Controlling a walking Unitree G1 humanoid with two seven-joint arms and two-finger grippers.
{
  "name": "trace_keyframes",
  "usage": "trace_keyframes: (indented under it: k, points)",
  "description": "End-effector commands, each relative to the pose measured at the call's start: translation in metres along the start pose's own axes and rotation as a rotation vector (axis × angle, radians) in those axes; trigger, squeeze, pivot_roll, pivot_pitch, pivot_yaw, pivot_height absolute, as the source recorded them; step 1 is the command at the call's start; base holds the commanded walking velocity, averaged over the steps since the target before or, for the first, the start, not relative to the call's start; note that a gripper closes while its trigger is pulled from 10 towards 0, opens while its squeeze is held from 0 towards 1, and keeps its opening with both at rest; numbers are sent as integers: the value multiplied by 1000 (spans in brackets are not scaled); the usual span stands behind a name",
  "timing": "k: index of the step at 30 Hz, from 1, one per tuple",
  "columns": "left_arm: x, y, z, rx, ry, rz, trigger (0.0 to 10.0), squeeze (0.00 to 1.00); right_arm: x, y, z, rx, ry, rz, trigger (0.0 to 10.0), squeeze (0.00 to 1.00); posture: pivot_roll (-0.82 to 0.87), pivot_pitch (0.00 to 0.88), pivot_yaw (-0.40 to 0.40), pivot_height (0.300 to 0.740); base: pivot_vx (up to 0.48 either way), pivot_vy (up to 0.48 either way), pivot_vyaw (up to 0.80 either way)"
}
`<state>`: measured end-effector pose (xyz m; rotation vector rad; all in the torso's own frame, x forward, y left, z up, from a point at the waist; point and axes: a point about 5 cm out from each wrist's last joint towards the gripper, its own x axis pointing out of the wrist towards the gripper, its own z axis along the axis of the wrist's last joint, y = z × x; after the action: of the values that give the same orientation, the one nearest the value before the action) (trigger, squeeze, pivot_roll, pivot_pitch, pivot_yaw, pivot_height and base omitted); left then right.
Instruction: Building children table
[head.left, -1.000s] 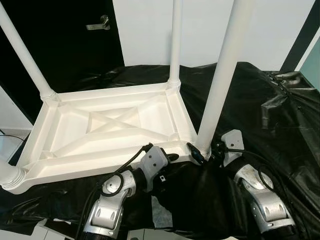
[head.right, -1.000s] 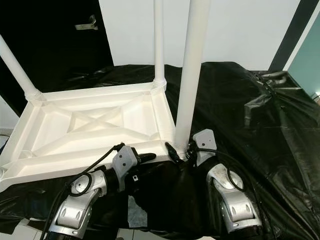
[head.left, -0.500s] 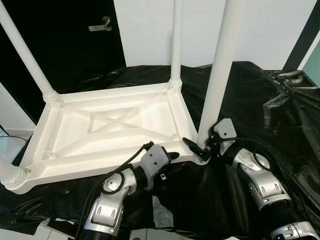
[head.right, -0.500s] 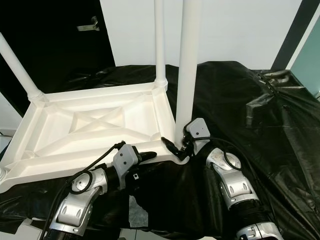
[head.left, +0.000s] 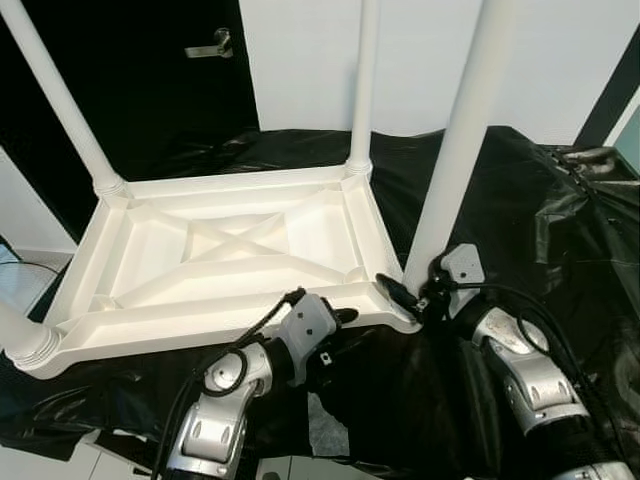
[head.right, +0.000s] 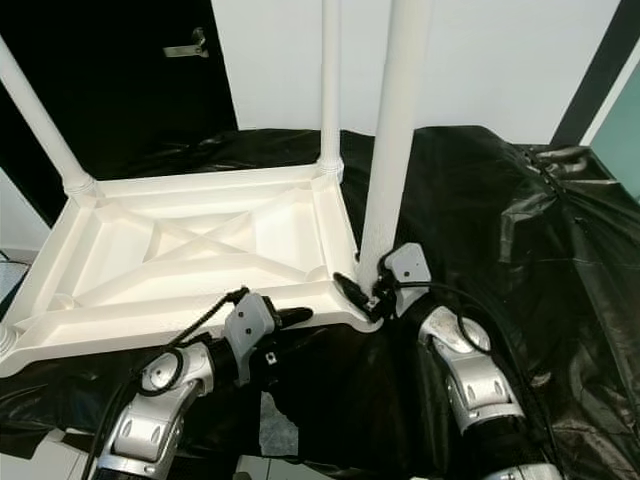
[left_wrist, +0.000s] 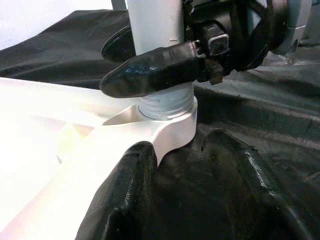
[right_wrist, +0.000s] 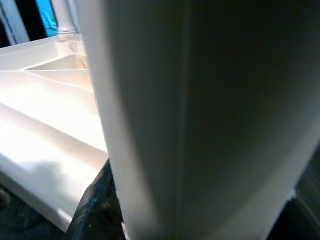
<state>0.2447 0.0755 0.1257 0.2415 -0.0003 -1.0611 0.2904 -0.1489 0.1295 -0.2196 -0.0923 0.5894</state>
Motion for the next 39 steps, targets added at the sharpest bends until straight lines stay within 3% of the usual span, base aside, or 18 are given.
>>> trace_keyframes:
  k: [1,3,5,16,25,26,30,36,38,39]
  points:
    - [-2,6,-2,-6,14,164,10000,0,-5,-1,-9,0,54,-54,10000,0,36,0,-9,740,0,0,0]
    - [-2,5,-3,-10,16,160,10000,0,-6,2,-10,-3,72,-134,10000,0,31,0,-5,740,0,0,0]
    - [-2,5,-3,-10,16,160,10000,0,-6,2,-10,-3,72,-134,10000,0,31,0,-5,740,0,0,0]
    - [-1,5,-1,-9,16,147,10000,0,-9,24,-9,152,81,-528,10000,0,30,0,2,740,0,0,0]
    - [-3,3,-2,-6,23,131,10000,0,-2,40,0,164,50,-498,10000,0,34,0,9,740,0,0,0]
    - [-4,3,-2,-5,25,131,10000,0,-3,39,2,172,40,-498,10000,1000,36,0,9,740,0,0,0]
    - [-4,4,-1,-1,26,131,10000,0,-4,36,7,184,7,-495,10000,1000,37,0,8,740,0,0,0]
    - [-4,4,-2,5,27,125,10000,0,-14,32,12,148,-28,-382,10000,1000,34,0,-4,740,0,0,0]
    - [-8,5,-4,8,39,124,10000,0,-23,27,8,120,-17,-268,10000,1000,34,0,-3,740,0,0,0]
    - [-8,5,-4,8,39,124,10000,0,-23,27,8,120,-17,-268,10000,1000,34,0,-3,740,0,0,0]
